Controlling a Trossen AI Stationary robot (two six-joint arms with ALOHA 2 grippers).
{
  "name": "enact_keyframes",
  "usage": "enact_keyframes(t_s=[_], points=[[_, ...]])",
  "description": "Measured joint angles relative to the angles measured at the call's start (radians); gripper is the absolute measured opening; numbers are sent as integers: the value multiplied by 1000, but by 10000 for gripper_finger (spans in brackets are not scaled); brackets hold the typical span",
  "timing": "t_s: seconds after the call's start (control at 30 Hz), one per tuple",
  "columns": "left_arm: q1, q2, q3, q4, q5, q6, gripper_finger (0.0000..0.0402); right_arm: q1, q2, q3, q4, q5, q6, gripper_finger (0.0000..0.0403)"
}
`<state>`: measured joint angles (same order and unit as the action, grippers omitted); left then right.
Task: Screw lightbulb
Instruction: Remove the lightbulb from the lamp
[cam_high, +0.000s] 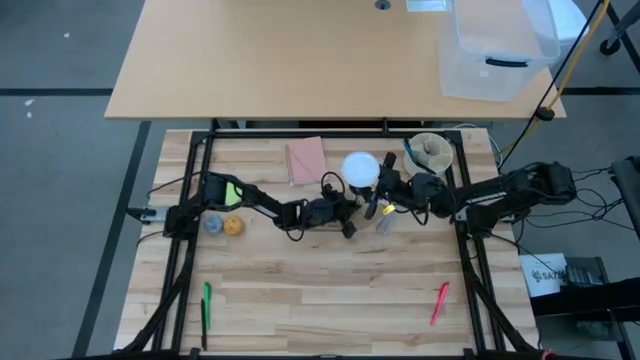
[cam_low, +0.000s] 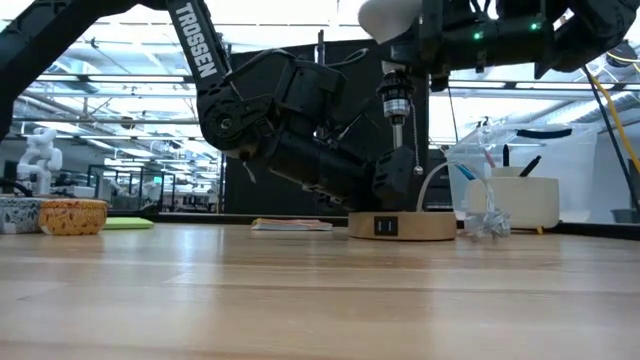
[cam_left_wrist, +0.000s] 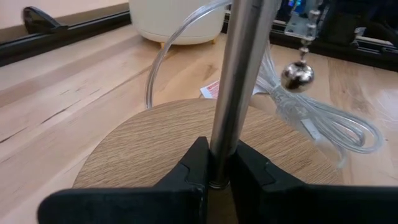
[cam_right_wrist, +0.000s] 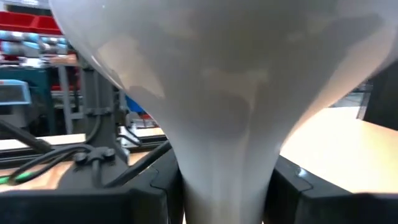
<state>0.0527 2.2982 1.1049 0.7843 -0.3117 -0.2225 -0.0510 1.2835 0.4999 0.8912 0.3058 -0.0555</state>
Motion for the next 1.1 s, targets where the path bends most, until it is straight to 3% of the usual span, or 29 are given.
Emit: enact_keyframes(t_s=[0.27, 0.6, 1.1], points=[[0, 0, -2, -1, 116, 22, 39, -60, -3, 3, -51, -159, 21, 139], [-2, 0, -1, 1, 181, 57, 39, -141, -52, 3, -162, -379, -45, 139], [-2, 0, 2, 5, 282, 84, 39, -368, -81, 2, -197, -1030, -122, 140]])
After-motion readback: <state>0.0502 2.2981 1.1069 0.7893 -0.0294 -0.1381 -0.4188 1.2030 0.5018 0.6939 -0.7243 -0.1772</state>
